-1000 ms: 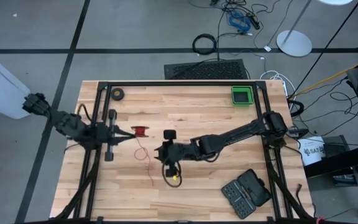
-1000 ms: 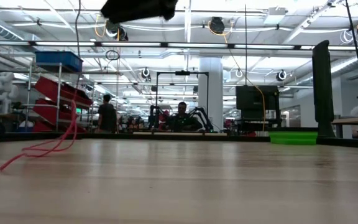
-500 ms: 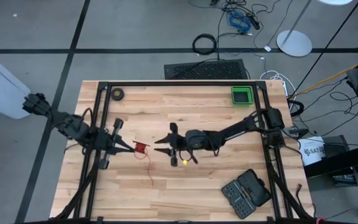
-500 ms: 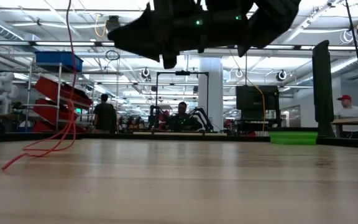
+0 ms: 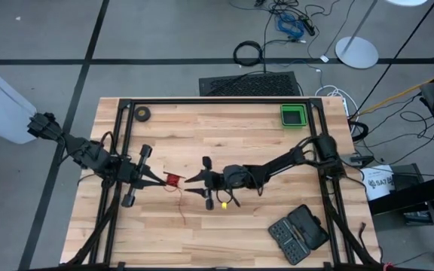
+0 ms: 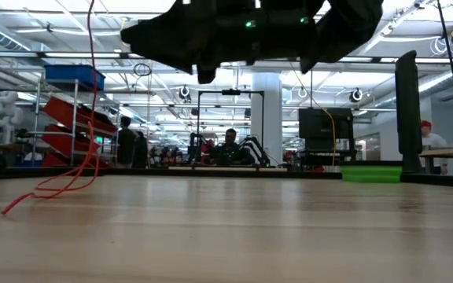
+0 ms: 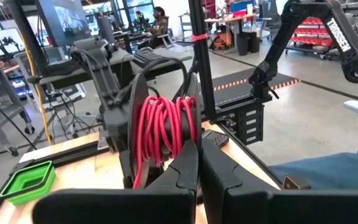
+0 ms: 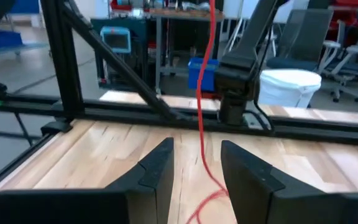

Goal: Coil cords
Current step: Coil the red wire on the black spool

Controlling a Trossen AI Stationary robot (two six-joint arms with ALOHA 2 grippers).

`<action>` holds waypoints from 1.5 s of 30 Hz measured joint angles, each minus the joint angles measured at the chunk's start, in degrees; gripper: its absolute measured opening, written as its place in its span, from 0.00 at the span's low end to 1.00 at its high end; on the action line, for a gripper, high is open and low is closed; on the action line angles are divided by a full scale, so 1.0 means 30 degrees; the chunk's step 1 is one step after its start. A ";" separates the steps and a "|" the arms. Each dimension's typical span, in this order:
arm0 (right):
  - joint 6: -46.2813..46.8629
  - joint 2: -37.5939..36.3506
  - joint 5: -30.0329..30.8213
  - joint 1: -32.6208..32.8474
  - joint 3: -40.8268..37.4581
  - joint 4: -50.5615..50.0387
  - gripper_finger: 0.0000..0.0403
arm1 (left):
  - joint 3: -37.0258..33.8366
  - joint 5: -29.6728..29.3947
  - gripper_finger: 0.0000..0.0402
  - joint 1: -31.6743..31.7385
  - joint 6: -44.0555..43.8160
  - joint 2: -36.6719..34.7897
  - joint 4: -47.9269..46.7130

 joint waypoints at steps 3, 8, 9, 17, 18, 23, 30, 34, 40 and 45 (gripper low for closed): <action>0.0214 0.1250 0.0011 -0.0006 0.1143 0.0368 0.29 | 0.0007 0.0000 0.02 0.0000 0.0000 0.0000 0.0006; 0.0072 0.3370 0.0174 -0.0031 0.4259 -0.0204 0.29 | 0.0007 0.0007 0.02 -0.0015 -0.0060 0.0000 0.0003; 0.0062 0.3708 0.0209 -0.0031 0.4893 -0.0705 0.29 | 0.0007 0.0007 0.02 -0.0015 -0.0166 0.0000 0.0060; -0.0771 0.4305 0.0783 0.0214 0.6485 -0.3671 0.29 | 0.0015 0.0022 0.02 -0.0015 -0.0532 0.0000 -0.0089; -0.0758 0.4183 0.0783 0.0272 0.6458 -0.4225 0.29 | 0.0015 0.0022 0.02 -0.0015 -0.0532 0.0000 -0.0061; -0.0736 0.3878 0.0734 0.0370 0.6497 -0.5228 0.29 | 0.0015 0.0026 0.02 -0.0015 -0.0533 0.0000 -0.0069; -0.0375 0.3670 0.0764 0.0356 0.6487 -0.6030 0.29 | 0.0015 0.0036 0.02 -0.0015 -0.0546 0.0000 -0.0099; -0.0364 0.3132 0.0769 0.0361 0.6475 -0.7213 0.29 | 0.0015 0.0036 0.02 -0.0015 -0.0546 0.0000 -0.0085; -0.0357 0.2923 0.0755 0.0363 0.6490 -0.7945 0.29 | 0.0015 0.0314 0.02 -0.0015 -0.0554 0.0000 -0.0089; -0.0226 0.2814 0.0754 0.0341 0.6464 -0.9284 0.29 | 0.0015 0.0335 0.02 -0.0015 -0.0561 0.0000 -0.0085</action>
